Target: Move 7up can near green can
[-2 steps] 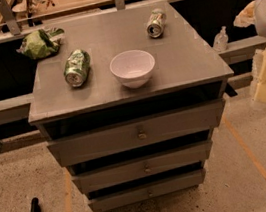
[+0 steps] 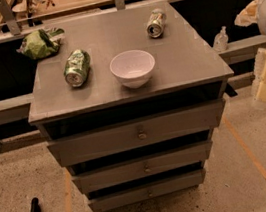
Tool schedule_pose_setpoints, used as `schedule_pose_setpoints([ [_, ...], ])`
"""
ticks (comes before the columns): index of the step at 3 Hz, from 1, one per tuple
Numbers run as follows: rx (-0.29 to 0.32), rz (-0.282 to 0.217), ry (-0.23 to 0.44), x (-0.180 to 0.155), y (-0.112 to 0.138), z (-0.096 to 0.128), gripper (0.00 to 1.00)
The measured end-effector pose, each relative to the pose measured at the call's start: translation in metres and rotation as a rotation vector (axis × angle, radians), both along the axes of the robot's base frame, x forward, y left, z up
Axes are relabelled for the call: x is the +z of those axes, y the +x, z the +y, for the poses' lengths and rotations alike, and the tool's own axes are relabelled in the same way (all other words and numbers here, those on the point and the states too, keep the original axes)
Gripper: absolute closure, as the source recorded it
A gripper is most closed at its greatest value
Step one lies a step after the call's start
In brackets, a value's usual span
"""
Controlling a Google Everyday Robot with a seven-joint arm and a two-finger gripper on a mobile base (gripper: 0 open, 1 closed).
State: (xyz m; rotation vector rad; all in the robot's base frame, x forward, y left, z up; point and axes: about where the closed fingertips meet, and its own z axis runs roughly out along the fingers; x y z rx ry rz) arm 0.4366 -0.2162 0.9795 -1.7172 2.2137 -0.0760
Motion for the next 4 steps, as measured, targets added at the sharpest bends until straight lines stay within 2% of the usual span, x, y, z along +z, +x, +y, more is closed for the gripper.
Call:
schedule_pose_setpoints([
  [1,0.036,-0.031,0.047,0.005,0.035,0.005,0.00],
  [2,0.050,-0.049,0.090,0.006,0.100,0.015,0.00],
  [3,0.027,-0.101,0.098,0.011,0.175,0.031,0.00],
  [4,0.030,-0.154,0.115,0.030,0.193,0.037,0.00],
])
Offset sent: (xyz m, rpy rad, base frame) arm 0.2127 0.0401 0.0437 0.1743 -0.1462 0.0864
